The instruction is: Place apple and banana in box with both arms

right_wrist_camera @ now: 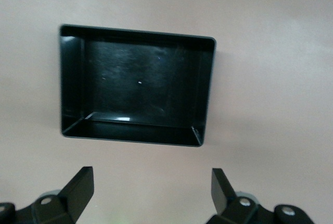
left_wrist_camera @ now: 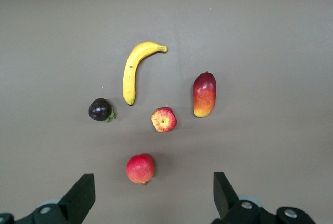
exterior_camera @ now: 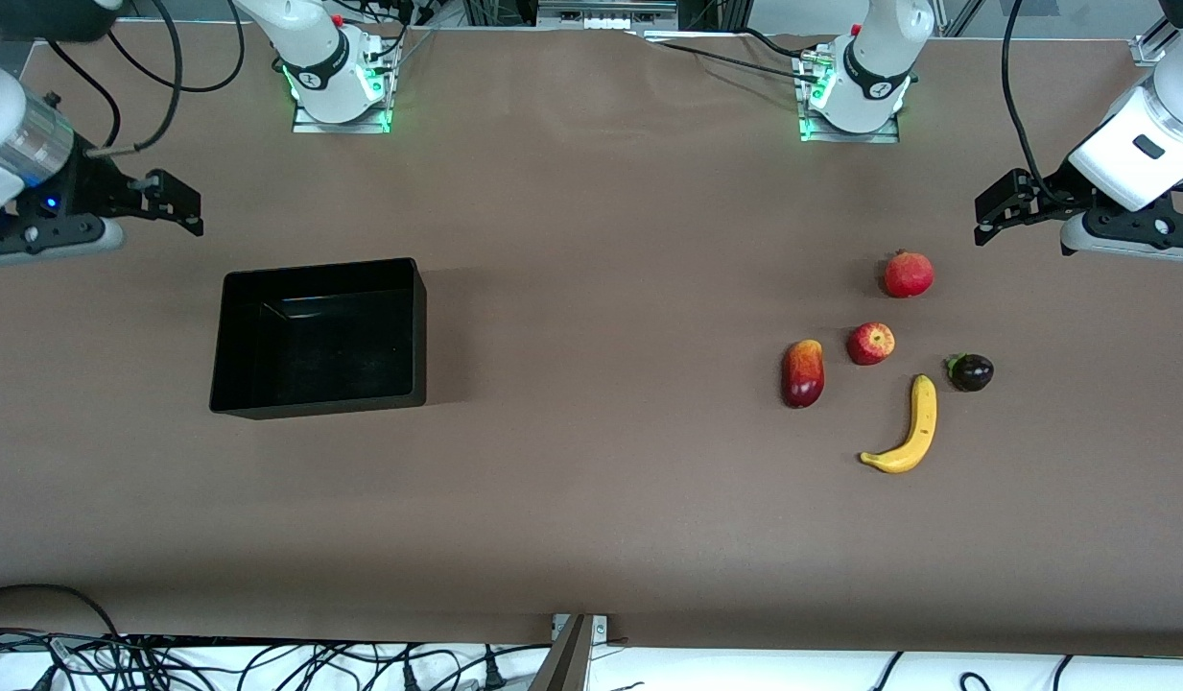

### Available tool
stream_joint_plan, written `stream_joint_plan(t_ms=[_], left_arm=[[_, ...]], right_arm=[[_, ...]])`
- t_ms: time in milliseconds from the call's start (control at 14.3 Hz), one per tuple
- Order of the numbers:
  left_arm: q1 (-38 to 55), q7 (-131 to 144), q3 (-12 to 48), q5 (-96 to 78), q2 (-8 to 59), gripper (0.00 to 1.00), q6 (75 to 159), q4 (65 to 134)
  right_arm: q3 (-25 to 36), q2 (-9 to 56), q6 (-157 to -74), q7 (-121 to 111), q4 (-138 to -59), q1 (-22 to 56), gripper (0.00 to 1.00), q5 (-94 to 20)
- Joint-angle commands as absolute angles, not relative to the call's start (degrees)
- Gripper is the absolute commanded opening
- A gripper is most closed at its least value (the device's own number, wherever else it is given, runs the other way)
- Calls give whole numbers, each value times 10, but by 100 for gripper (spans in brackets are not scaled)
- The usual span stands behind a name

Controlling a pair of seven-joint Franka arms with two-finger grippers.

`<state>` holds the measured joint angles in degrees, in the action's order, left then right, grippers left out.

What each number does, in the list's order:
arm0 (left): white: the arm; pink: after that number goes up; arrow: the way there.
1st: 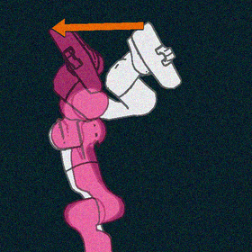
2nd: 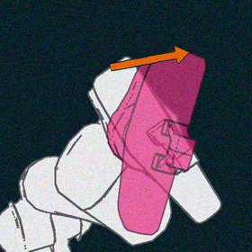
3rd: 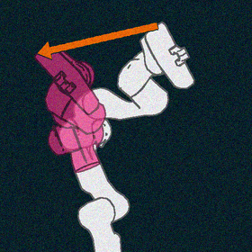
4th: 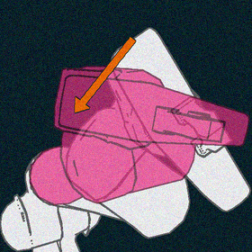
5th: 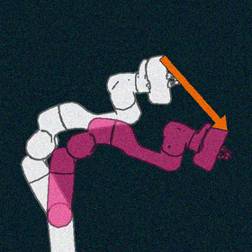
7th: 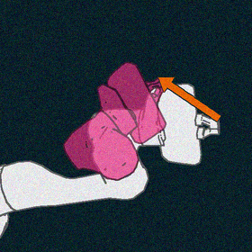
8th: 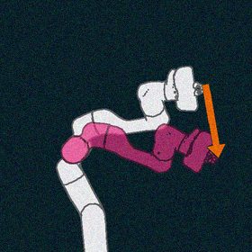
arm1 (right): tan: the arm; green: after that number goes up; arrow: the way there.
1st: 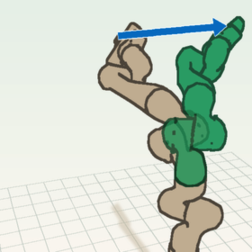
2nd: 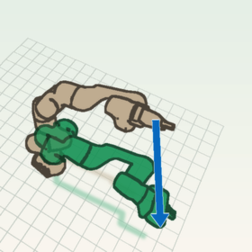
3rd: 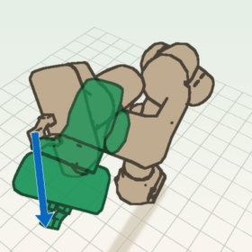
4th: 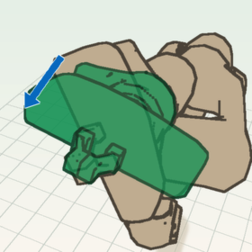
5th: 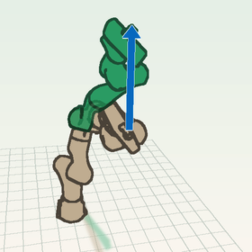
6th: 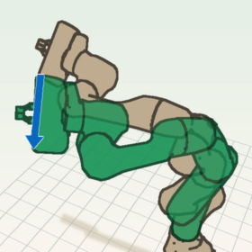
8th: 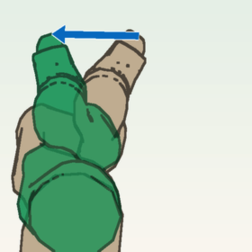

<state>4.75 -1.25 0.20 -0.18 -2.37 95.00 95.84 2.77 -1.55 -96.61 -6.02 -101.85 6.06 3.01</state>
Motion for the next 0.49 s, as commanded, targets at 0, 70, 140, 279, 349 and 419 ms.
stream_joint_plan(t_ms=[0, 70, 140, 279, 349, 419], left_arm=[[45, -14, 7, 3, -22, 100, 940, 947], [45, -14, 7, 3, -22, 100, 940, 947], [45, -14, 7, 3, -22, 100, 940, 948], [44, -14, 7, 2, -22, 100, 940, 948], [43, -15, 6, 2, -23, 100, 940, 948], [41, -17, 5, 2, -22, 100, 940, 948]], right_arm=[[46, 24, -1029, -75, -1059, 55, 100, 51], [56, 41, -1061, -74, -1082, 55, 100, 51], [70, 59, -1104, -74, -1103, 54, 100, 51], [88, 100, -1182, -72, -1137, 54, 100, 50], [93, 119, -1217, -72, -1152, 54, 100, 47], [100, 139, -1256, -73, -1164, 53, 100, 47]])
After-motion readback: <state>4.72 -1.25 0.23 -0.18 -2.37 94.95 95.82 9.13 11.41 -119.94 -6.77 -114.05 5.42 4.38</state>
